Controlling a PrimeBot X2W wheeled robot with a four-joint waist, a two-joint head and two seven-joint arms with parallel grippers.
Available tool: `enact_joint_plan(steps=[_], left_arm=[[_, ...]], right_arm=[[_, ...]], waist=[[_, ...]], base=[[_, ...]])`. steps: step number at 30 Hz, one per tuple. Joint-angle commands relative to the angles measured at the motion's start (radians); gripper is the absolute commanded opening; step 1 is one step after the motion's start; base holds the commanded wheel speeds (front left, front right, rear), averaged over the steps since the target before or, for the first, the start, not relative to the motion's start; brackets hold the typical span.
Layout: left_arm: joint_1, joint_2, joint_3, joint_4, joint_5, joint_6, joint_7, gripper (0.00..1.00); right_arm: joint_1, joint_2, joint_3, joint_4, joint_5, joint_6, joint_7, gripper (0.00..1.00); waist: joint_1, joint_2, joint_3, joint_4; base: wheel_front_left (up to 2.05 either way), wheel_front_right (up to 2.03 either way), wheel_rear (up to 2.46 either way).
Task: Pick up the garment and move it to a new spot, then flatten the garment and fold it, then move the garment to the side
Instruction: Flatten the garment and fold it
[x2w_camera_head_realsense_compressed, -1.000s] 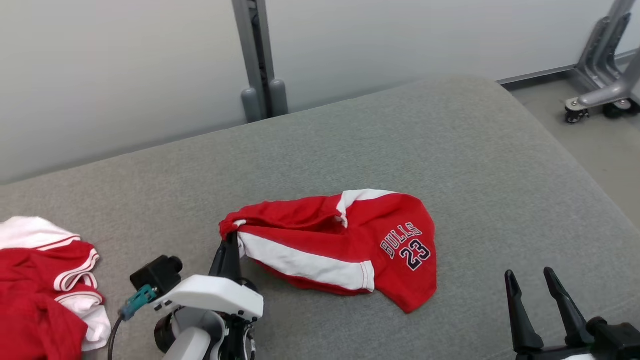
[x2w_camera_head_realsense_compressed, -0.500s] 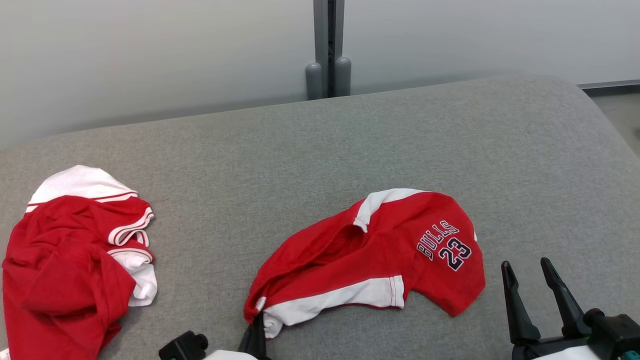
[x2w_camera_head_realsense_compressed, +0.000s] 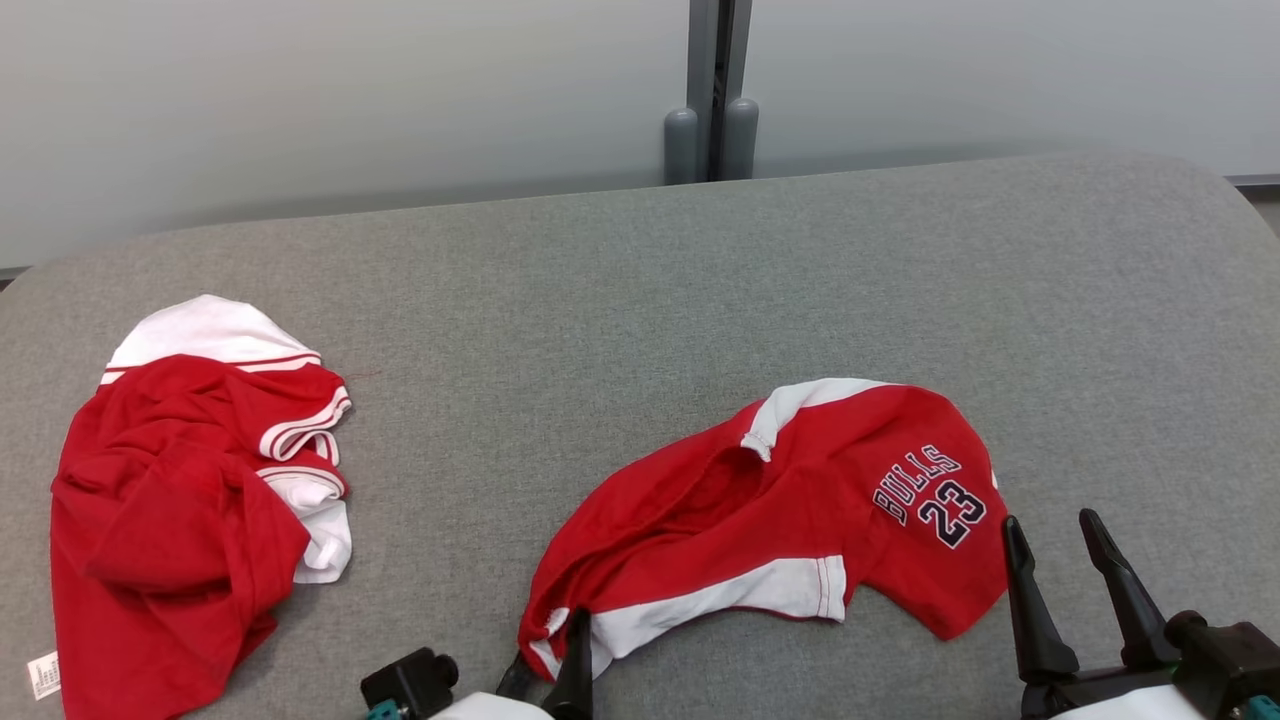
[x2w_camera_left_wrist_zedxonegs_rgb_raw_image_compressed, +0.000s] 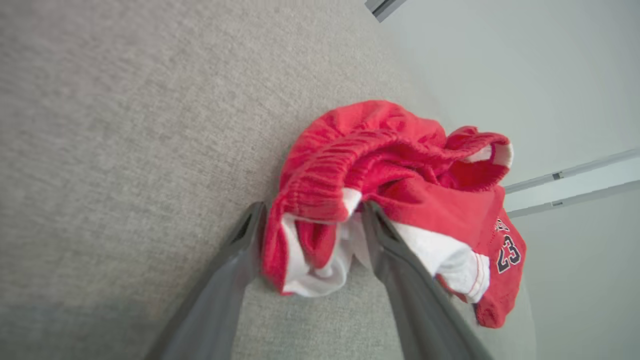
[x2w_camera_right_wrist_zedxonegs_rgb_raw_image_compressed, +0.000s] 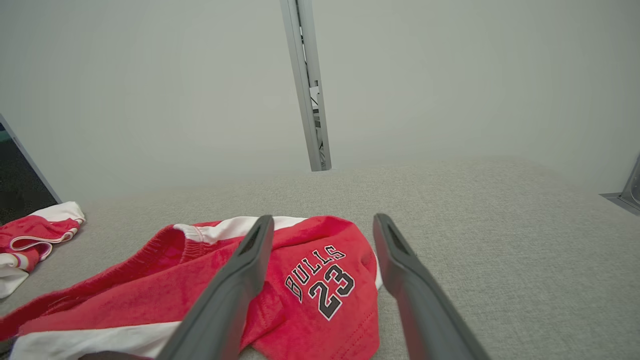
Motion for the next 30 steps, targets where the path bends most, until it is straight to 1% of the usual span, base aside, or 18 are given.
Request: enact_joint_plan(steps=[1, 4, 5, 6, 7, 9, 12, 13, 17, 19, 21, 22, 25, 26, 27, 28, 30], left_arm=[[-0.02, 0.02, -0.013, -0.009, 0.06, 0.005, 0.0, 1.0], [-0.036, 0.079, -0.075, -0.039, 0.16, 0.031, 0.011, 1.0], [-0.036, 0.079, -0.075, -0.039, 0.16, 0.031, 0.011, 1.0], [-0.046, 0.113, -0.109, -0.05, 0.209, 0.051, 0.028, 1.0], [-0.061, 0.157, -0.143, -0.058, 0.265, 0.083, 0.05, 1.0], [-0.078, 0.217, -0.203, -0.096, 0.339, 0.13, 0.107, 1.0], [-0.107, 0.297, -0.25, -0.188, 0.424, 0.195, 0.18, 1.0], [-0.117, 0.327, -0.266, -0.223, 0.449, 0.21, 0.2, 1.0], [-0.151, 0.382, -0.315, -0.374, 0.515, 0.239, 0.275, 1.0], [-0.171, 0.397, -0.332, -0.434, 0.539, 0.246, 0.304, 1.0], [-0.173, 0.4, -0.346, -0.467, 0.539, 0.24, 0.331, 1.0], [-0.179, 0.408, -0.358, -0.469, 0.545, 0.234, 0.348, 1.0], [-0.181, 0.403, -0.368, -0.46, 0.531, 0.221, 0.369, 1.0], [-0.179, 0.4, -0.369, -0.452, 0.523, 0.215, 0.373, 0.94], [-0.18, 0.395, -0.369, -0.444, 0.519, 0.208, 0.369, 0.94], [-0.184, 0.388, -0.37, -0.436, 0.515, 0.2, 0.365, 0.99], [-0.204, 0.367, -0.374, -0.415, 0.507, 0.178, 0.356, 1.0]], right_arm=[[-0.008, -0.005, 0.0, 0.002, 0.006, 0.001, -0.002, 1.0], [-0.008, -0.005, 0.001, 0.005, 0.006, 0.001, -0.002, 1.0], [-0.008, -0.005, 0.001, 0.005, 0.006, 0.001, -0.002, 1.0], [-0.008, -0.005, -0.001, 0.006, 0.006, 0.001, -0.002, 1.0], [-0.006, -0.005, -0.003, 0.006, 0.007, 0.001, -0.002, 1.0], [-0.003, -0.005, -0.002, 0.007, 0.009, 0.001, -0.002, 1.0], [0.003, -0.005, -0.004, 0.007, 0.014, 0.001, -0.002, 1.0], [0.004, -0.005, -0.005, 0.008, 0.016, 0.001, -0.002, 1.0], [0.006, -0.005, -0.003, 0.011, 0.014, 0.001, -0.002, 1.0], [0.005, -0.005, -0.002, 0.011, 0.017, 0.001, -0.002, 1.0], [0.003, -0.005, 0.0, 0.011, 0.018, 0.001, -0.002, 1.0], [0.002, -0.005, 0.002, 0.013, 0.018, 0.001, -0.002, 1.0], [-0.001, -0.005, 0.006, 0.014, 0.019, 0.001, -0.002, 1.0], [-0.001, -0.005, 0.008, 0.015, 0.019, 0.001, -0.002, 1.0], [-0.001, -0.005, 0.009, 0.014, 0.018, 0.001, -0.002, 1.0], [0.0, -0.005, 0.009, 0.014, 0.018, 0.001, -0.002, 1.0], [0.001, -0.005, 0.01, 0.015, 0.015, 0.001, -0.002, 1.0]], waist=[[0.0, 0.0, 0.0, 0.001], [0.0, 0.0, -0.002, 0.0], [0.0, 0.0, -0.002, 0.0], [0.0, 0.0, -0.003, -0.001], [0.0, 0.0, -0.003, -0.002], [0.0, 0.0, -0.005, -0.004], [0.0, 0.0, -0.008, -0.006], [0.0, 0.0, -0.009, -0.007], [0.0, 0.0, -0.013, -0.013], [0.0, 0.0, -0.014, -0.016], [0.0, 0.0, -0.015, -0.019], [0.0, 0.0, -0.015, -0.022], [0.0, 0.0, -0.015, -0.033], [0.0, 0.0, -0.015, -0.037], [0.0, 0.0, -0.015, -0.04], [0.0, 0.0, -0.014, -0.043], [0.0, 0.0, -0.014, -0.047]], base=[[0.0, 0.0, 0.0], [0.0, 0.0, 0.0], [0.0, 0.0, 0.0], [0.0, 0.0, 0.0], [0.0, 0.0, 0.0], [0.0, 0.0, 0.0], [0.0, 0.0, 0.0], [0.0, 0.0, 0.0], [0.0, 0.0, 0.0], [0.0, 0.0, 0.0], [0.0, 0.0, 0.0], [0.0, 0.0, 0.0], [0.0, 0.0, 0.0], [0.0, 0.0, 0.0], [0.0, 0.0, 0.0], [0.0, 0.0, 0.0], [0.0, 0.0, 0.0]])
